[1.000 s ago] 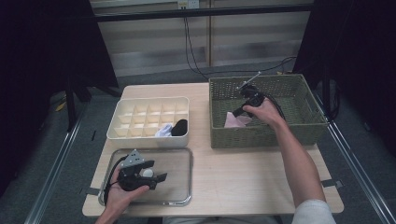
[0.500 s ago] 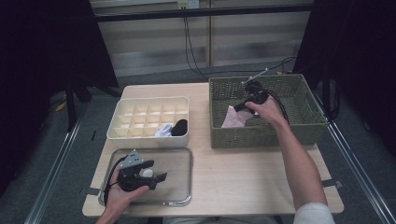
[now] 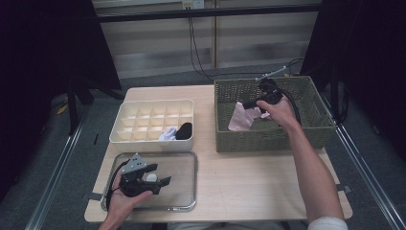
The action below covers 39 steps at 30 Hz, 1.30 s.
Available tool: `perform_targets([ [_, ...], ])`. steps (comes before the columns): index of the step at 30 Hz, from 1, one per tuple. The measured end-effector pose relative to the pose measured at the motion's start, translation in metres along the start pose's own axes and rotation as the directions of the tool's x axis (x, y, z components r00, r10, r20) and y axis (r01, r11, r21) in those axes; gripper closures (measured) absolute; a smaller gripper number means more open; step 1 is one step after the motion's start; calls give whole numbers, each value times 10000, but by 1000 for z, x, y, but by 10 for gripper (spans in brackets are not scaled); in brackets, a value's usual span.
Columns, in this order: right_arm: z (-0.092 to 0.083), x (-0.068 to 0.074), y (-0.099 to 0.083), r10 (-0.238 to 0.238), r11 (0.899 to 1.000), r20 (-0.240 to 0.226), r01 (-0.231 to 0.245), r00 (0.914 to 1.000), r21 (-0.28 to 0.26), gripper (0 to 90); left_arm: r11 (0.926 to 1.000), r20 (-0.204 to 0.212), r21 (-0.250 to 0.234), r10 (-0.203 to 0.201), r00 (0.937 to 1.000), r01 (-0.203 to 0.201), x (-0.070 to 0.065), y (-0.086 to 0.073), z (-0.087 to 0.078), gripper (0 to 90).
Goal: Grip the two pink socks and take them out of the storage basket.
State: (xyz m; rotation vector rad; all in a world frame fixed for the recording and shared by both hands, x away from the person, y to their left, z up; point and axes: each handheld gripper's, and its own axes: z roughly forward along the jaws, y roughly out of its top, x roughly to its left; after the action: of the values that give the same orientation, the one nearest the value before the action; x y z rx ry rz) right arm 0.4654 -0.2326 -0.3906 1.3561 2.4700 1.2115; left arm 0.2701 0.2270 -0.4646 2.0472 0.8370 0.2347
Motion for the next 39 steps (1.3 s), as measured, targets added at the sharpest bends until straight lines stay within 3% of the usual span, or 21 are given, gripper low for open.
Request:
perform_targets([
  [3,-7,4,-1,19,9994,-143,-23,9999,-339,886,9997,-178,84,216,9996,-214,-3,0,2,233],
  [5,-8,5,-2,59,9991,-231,-69,9997,-425,886,10000,123,57,73,9999,-73,-2,2,3,232],
  [7,-10,5,-4,205,9977,-290,-223,9994,-636,886,9999,-38,58,162,9999,-161,-2,2,3,235],
  [10,-15,7,-6,252,9948,-438,-293,9987,-977,886,10000,89,47,39,10000,-40,-2,2,4,236],
  [17,-35,14,-11,361,9797,-527,-458,9980,-1950,886,10000,232,37,13,9997,-14,-2,3,4,260],
  [22,-39,18,-17,337,9788,-485,-427,9983,-2004,885,10000,352,-27,65,9994,-64,-3,3,4,242],
  [28,-47,20,-24,398,9650,-558,-529,9976,-2567,886,10000,282,-79,11,9996,-9,-1,4,4,230],
  [39,-68,27,-18,408,9390,-541,-568,9977,-3391,885,9999,274,-112,59,9996,-55,-1,4,5,241],
])
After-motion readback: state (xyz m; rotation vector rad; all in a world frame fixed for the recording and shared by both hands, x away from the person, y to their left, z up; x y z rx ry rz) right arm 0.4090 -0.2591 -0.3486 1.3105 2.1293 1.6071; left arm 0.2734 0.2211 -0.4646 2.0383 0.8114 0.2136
